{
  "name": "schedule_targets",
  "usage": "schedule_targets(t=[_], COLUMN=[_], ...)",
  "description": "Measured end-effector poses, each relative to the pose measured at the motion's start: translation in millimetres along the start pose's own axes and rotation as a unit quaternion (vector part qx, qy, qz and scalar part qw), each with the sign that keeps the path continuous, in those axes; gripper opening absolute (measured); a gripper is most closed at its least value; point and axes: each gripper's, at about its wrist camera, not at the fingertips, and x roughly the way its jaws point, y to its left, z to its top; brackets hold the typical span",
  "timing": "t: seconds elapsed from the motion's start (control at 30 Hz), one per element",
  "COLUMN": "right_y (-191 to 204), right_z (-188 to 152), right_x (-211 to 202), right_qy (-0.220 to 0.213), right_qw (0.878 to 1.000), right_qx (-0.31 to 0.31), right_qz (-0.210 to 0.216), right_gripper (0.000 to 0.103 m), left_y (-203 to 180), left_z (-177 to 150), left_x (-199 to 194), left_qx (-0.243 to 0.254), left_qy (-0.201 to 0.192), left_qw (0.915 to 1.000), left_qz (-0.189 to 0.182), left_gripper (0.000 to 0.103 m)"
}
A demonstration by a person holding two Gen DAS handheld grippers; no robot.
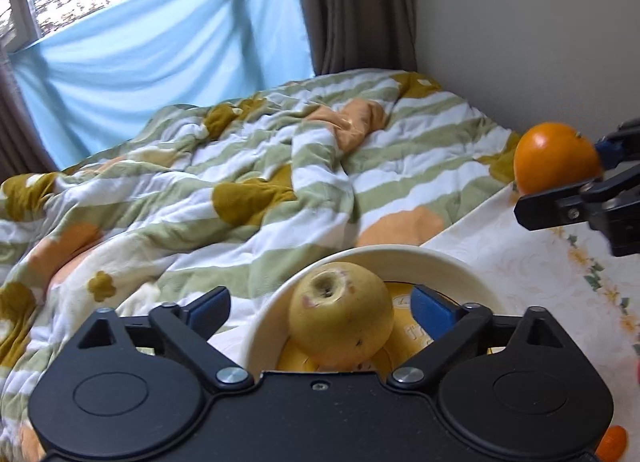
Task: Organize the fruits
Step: 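Carry the pear with the left tool while the right tool carries the orange toward the white bowl, then release the pear into the bowl with the left tool while the right tool releases the orange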
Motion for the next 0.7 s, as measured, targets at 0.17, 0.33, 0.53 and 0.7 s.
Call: schedule_targets(t=[0.17,0.33,0.53,0.7], right_y=[4.6,19.9,40.4,56.1], right_z=[1.6,-2.1,-16.9,-29.1], right_x=[-3.1,3.9,34.2,61.6], right_qy=[0.004,0.013,0.027,0.033], right_qw=[1.0,0.999,0.998,0.996], right_qx=[-0.009,-0.027,-0.054,-0.086], right_qz=[0.005,0.013,0.017,0.021], right_gripper=[0.075,0.075,0.075,0.075], left_y=[18.8,28.8,35.3,37.9], left_z=[-6.7,-18.5,-41.1,-56.9], left_x=[-36.2,-58.8,-65.7,-73.6], left_qx=[-0.039,-0.061,-0.087,-0.101], left_qy=[-0.008,-0.009,0.022,0.027], left_qw=[0.9992,0.998,0.9958,0.9944], left_qz=[-0.006,0.009,0.016,0.012], left_gripper=[0.103,0.103,0.103,0.103])
